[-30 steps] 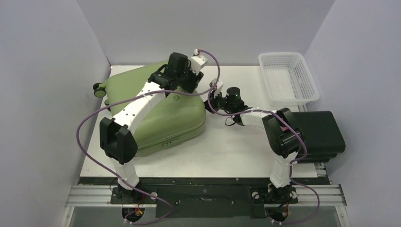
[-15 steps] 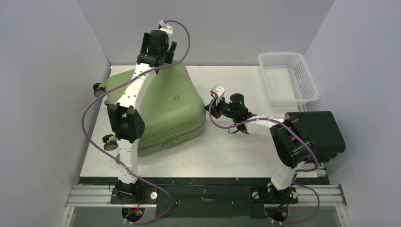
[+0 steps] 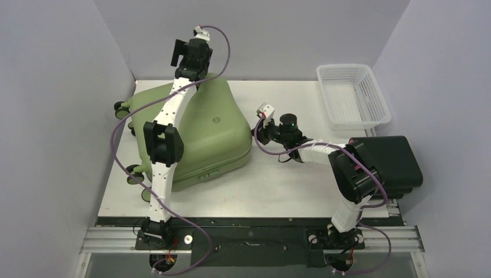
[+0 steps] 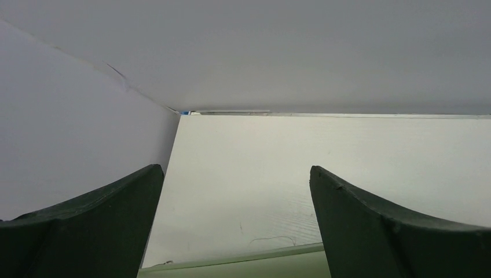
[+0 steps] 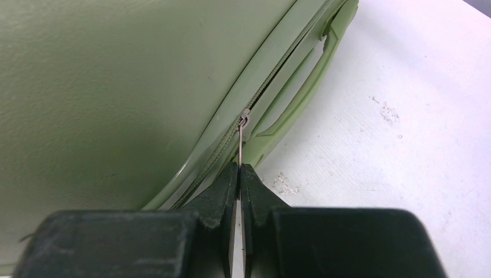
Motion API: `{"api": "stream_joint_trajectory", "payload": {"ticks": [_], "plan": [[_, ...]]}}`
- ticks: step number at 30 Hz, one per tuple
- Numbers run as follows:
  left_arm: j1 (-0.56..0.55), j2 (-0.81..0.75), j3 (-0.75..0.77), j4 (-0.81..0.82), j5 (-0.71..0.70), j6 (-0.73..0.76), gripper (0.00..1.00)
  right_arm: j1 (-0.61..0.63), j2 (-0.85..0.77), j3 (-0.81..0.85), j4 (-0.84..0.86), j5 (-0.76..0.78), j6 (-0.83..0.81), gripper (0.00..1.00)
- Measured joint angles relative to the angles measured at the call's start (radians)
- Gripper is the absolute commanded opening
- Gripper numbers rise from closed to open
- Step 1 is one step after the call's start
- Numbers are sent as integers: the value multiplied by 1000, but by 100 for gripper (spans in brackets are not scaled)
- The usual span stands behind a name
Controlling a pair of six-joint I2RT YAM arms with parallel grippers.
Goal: Open, take out, and arrange the luggage
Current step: Unzip the luggage at the center of the board.
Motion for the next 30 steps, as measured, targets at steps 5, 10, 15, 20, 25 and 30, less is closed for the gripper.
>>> {"api": "stream_joint_trajectory", "payload": {"ticks": [5,10,15,20,25,30], "plan": [[16,31,57,-55,57,-27,91,-1,17,27,-26,-3,11,0],[32,34,63,-76,146,-56,91,-15,17,52,-76,-18,10,0],[24,76,125,-98,95,-28,94,-28,17,62,-102,-35,5,0],[14,109,146,-66,-13,8,95,-33,17,62,-105,-48,6,0],[16,108,96,3,-69,30,92,-34,17,62,-106,-55,6,0],[26,87,-34,79,-13,60,78,-45,17,67,-122,-84,11,0]]}}
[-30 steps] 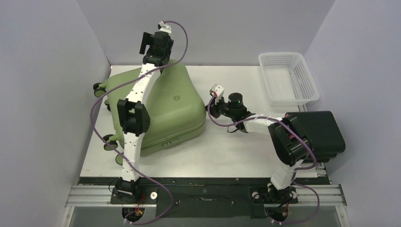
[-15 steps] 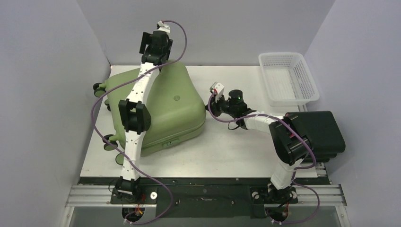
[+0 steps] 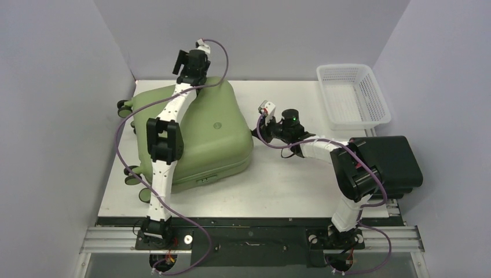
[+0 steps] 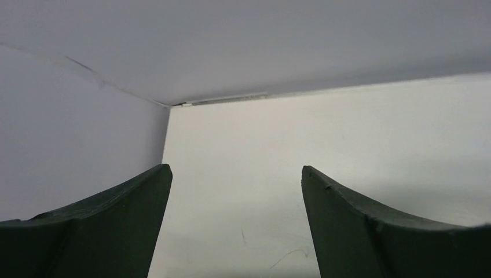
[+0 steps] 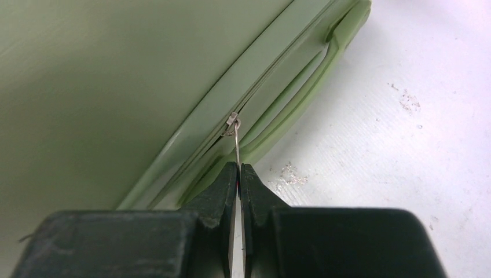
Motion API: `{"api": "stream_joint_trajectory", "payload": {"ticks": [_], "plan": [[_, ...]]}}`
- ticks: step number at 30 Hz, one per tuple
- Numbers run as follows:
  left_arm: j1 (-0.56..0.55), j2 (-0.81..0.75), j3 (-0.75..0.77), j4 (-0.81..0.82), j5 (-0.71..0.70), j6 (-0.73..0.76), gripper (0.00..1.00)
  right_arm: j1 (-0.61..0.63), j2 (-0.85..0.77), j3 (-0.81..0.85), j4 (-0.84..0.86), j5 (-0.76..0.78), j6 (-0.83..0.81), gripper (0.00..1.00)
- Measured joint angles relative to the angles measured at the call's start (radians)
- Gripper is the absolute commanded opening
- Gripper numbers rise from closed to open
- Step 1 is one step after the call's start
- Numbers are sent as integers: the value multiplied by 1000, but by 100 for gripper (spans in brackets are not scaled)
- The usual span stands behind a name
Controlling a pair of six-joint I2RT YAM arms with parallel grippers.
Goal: Open, take out, and arrange the luggage
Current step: Unzip the luggage at the center of the board.
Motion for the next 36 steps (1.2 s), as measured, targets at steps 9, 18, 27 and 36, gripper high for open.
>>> {"api": "stream_joint_trajectory", "payload": {"ticks": [9,18,27,36], "plan": [[-57,-159,-321,22,315,156,75,-58,44,98,-82,-69,-10,0],[-150,-268,-496,40,515,211,74,-100,158,224,-105,-71,34,0],[-143,-270,-499,50,555,199,85,-95,340,467,-137,-143,172,0],[-87,-274,-498,38,578,14,96,-72,388,562,-195,-167,151,0]]}}
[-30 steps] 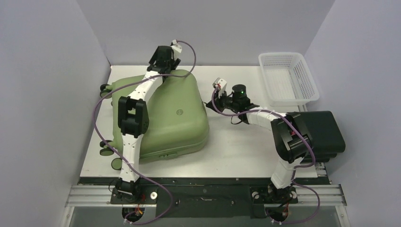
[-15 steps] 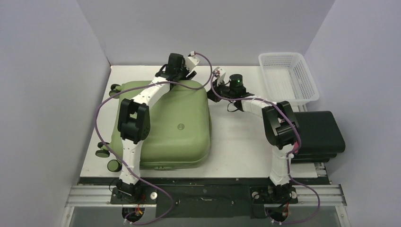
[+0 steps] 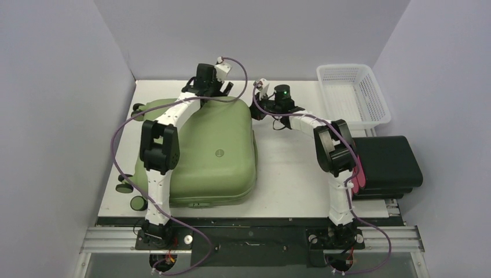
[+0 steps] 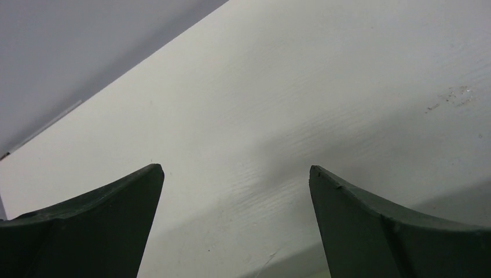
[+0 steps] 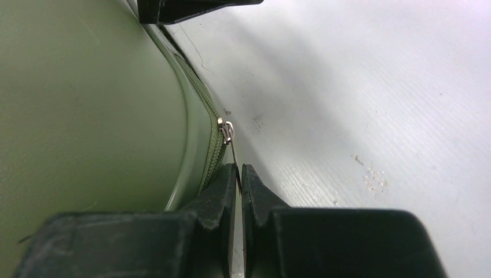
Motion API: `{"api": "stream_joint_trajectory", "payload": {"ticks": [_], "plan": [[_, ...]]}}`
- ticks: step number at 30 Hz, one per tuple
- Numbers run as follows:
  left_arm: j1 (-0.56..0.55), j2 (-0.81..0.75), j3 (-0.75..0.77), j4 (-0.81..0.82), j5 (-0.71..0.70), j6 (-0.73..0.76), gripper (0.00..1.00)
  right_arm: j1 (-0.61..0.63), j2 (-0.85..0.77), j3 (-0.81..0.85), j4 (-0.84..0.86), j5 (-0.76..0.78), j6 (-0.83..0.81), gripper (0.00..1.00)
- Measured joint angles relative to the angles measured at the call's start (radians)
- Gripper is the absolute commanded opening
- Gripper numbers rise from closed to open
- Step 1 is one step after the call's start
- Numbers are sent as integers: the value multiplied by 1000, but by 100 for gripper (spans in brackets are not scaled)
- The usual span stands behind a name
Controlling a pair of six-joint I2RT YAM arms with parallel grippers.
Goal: Open, take out, and arrange the luggage
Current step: Unzip the luggage at the center of the board.
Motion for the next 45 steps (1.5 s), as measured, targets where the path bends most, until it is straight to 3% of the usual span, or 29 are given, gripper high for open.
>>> {"api": "stream_joint_trajectory", "payload": {"ticks": [7,12,20,23,28,31,33,36,39,41,45], "plan": [[98,-69,0,-70,54,-142,96,33,37,62,-13,3,-58,0],[150,-244,0,-172,97,-165,96,42,45,63,12,8,-44,0],[177,-492,-13,-219,-216,-118,96,38,57,58,81,-3,17,0],[275,-566,-106,-255,-254,-137,96,38,61,35,143,8,75,0],[529,-681,-372,-311,-281,-159,96,37,85,34,212,16,141,0],[602,-737,-513,-336,-277,-152,96,39,97,42,227,17,159,0],[614,-779,-591,-344,-269,-145,96,41,112,58,240,18,173,7],[618,-849,-645,-348,-254,-129,96,43,117,61,256,36,198,38],[616,-917,-665,-351,-216,-121,96,30,107,54,285,79,211,54],[616,-960,-667,-356,-180,-115,96,5,71,29,275,89,206,72],[615,-1054,-668,-385,-61,-84,96,-58,-105,-57,178,77,122,79]]}}
